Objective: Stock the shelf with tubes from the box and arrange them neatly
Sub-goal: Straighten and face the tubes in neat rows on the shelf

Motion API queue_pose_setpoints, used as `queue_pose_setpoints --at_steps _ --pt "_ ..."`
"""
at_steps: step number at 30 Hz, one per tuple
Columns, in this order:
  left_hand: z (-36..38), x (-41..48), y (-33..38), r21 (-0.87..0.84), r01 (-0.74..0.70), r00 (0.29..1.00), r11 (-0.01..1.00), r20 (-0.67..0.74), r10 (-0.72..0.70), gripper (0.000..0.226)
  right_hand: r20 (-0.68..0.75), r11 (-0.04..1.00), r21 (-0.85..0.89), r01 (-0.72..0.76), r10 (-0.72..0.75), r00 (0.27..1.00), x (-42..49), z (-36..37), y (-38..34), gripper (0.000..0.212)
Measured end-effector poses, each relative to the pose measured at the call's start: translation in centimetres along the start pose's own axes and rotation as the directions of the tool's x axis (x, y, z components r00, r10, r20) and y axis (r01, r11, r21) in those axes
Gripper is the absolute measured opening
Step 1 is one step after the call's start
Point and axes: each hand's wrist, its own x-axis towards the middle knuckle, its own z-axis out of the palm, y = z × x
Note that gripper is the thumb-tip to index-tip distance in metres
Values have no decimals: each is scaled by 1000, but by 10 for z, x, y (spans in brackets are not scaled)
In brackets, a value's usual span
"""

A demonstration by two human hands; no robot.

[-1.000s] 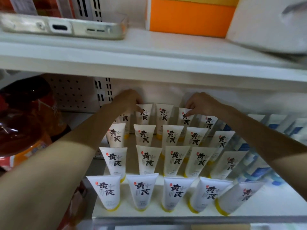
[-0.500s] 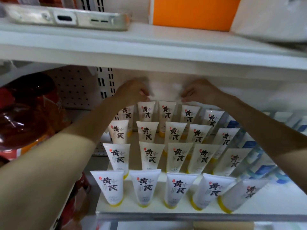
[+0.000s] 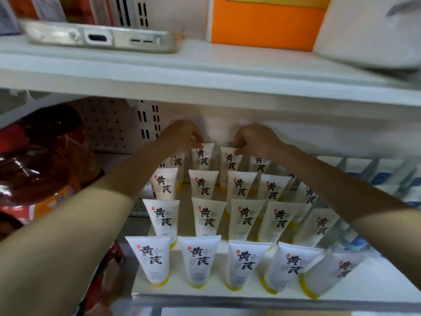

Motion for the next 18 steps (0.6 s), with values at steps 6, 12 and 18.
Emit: queue_pose_setpoints --at_steps 6,12,18 --pt "7 5 2 117 34 990 993 133 -50 22 91 995 91 -34 26 995 4 9 -2 20" --pt "6 4 9 117 81 984 990 148 -98 26 208 991 95 -89 67 976 15 16 7 33" --pt "7 0 9 81 83 987 993 132 -94 24 188 994 89 -63 45 981 16 16 10 33"
